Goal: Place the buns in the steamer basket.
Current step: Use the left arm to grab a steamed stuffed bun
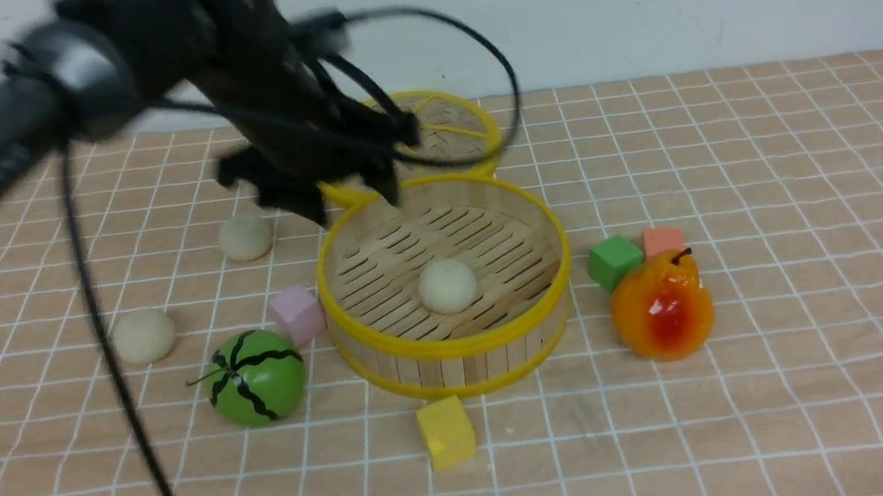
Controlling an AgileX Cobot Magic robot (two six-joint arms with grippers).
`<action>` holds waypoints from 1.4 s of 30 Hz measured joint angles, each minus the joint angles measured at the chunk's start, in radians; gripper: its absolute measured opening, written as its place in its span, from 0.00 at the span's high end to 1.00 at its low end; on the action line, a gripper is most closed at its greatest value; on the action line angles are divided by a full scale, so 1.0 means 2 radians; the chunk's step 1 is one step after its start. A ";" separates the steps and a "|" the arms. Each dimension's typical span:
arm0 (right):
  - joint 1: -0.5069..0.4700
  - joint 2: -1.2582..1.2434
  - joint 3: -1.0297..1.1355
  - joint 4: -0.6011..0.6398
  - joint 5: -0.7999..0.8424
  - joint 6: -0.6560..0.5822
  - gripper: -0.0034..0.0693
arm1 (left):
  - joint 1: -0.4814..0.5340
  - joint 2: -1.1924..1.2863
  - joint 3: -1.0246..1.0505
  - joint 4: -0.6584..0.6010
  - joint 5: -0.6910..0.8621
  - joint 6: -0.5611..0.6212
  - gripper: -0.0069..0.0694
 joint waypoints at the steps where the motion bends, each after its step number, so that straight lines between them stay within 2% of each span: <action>1: 0.000 0.000 0.000 0.000 0.000 0.000 0.62 | 0.012 -0.013 -0.002 0.018 0.017 0.000 0.21; 6: 0.000 0.000 0.000 0.000 0.000 0.000 0.62 | 0.070 -0.035 0.012 0.037 0.070 -0.007 0.26; 8: 0.000 0.000 0.000 0.000 0.000 0.000 0.62 | 0.102 -0.034 0.052 0.035 0.066 -0.009 0.30; 13: 0.000 0.000 0.000 0.000 0.000 0.000 0.62 | 0.143 -0.025 0.107 0.028 0.022 -0.024 0.39; 22: 0.000 0.000 0.000 0.000 0.000 0.000 0.62 | 0.158 0.025 0.115 0.027 -0.051 -0.036 0.42; 31: 0.000 0.000 0.000 0.000 0.000 0.000 0.62 | 0.158 0.082 0.116 0.034 -0.071 -0.069 0.44; 34: 0.000 0.000 0.000 0.000 0.000 0.000 0.62 | 0.158 0.085 0.116 0.036 -0.075 -0.073 0.51; 36: 0.000 0.000 0.000 0.000 0.000 0.000 0.62 | 0.158 0.085 0.116 0.036 -0.076 -0.073 0.59; 38: 0.000 0.000 0.000 0.000 0.000 0.000 0.62 | 0.158 0.085 0.116 0.036 -0.073 -0.073 0.70; 39: 0.000 0.000 0.000 0.000 0.000 0.000 0.62 | 0.158 0.085 0.116 0.036 -0.073 -0.073 0.72; 40: 0.000 0.000 0.000 0.000 0.000 0.000 0.62 | 0.158 0.085 0.112 0.037 -0.063 -0.072 0.82; 42: 0.000 0.000 0.000 0.000 0.000 0.000 0.62 | 0.158 0.085 0.104 0.037 -0.052 -0.067 0.89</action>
